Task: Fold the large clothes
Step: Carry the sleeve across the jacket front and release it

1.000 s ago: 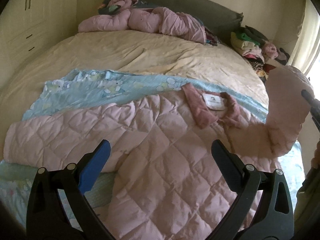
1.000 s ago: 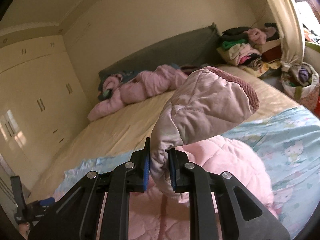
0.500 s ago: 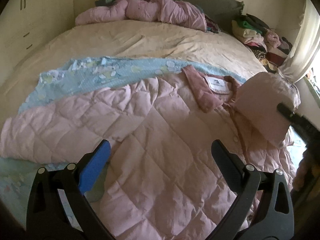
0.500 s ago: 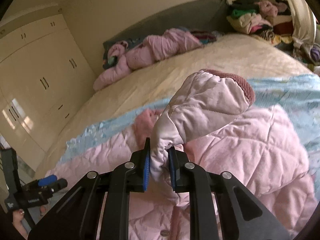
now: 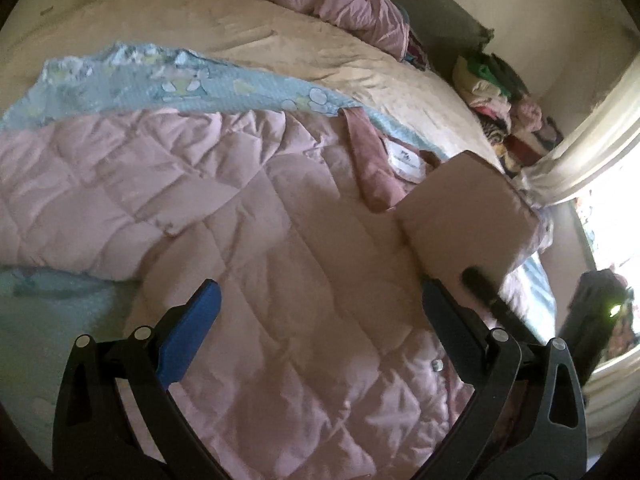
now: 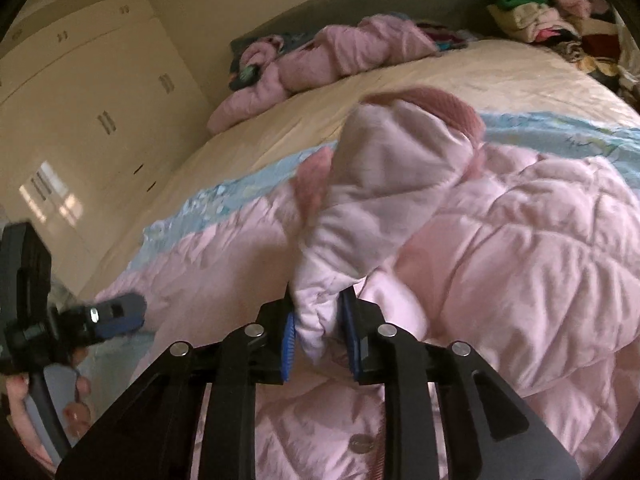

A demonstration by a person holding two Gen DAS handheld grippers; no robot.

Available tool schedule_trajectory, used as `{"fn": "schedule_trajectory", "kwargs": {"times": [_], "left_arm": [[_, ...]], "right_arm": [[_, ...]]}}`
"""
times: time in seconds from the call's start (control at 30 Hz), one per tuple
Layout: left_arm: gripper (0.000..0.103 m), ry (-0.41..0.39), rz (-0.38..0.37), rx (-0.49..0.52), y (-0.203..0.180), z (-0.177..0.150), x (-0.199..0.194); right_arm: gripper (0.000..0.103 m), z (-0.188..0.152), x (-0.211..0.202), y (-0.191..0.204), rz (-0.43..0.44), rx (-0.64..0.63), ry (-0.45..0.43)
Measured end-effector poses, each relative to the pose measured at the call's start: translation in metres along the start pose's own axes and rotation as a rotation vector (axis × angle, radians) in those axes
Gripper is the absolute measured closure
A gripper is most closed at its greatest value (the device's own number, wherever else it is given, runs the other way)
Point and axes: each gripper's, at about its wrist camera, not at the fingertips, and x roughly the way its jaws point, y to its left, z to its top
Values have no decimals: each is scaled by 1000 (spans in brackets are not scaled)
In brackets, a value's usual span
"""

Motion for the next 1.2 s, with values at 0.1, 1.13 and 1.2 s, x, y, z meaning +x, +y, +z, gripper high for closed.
{"fn": "schedule_trajectory", "kwargs": {"times": [0.1, 1.13, 1.2], "left_arm": [[8, -10, -46, -23, 2, 2, -3], [13, 103, -151, -192, 18, 4, 70], [39, 94, -160, -175, 13, 3, 71]], "right_arm": [[80, -8, 8, 8, 4, -42, 34], [26, -44, -32, 39, 28, -220, 121], [26, -43, -47, 30, -18, -233, 87]]}}
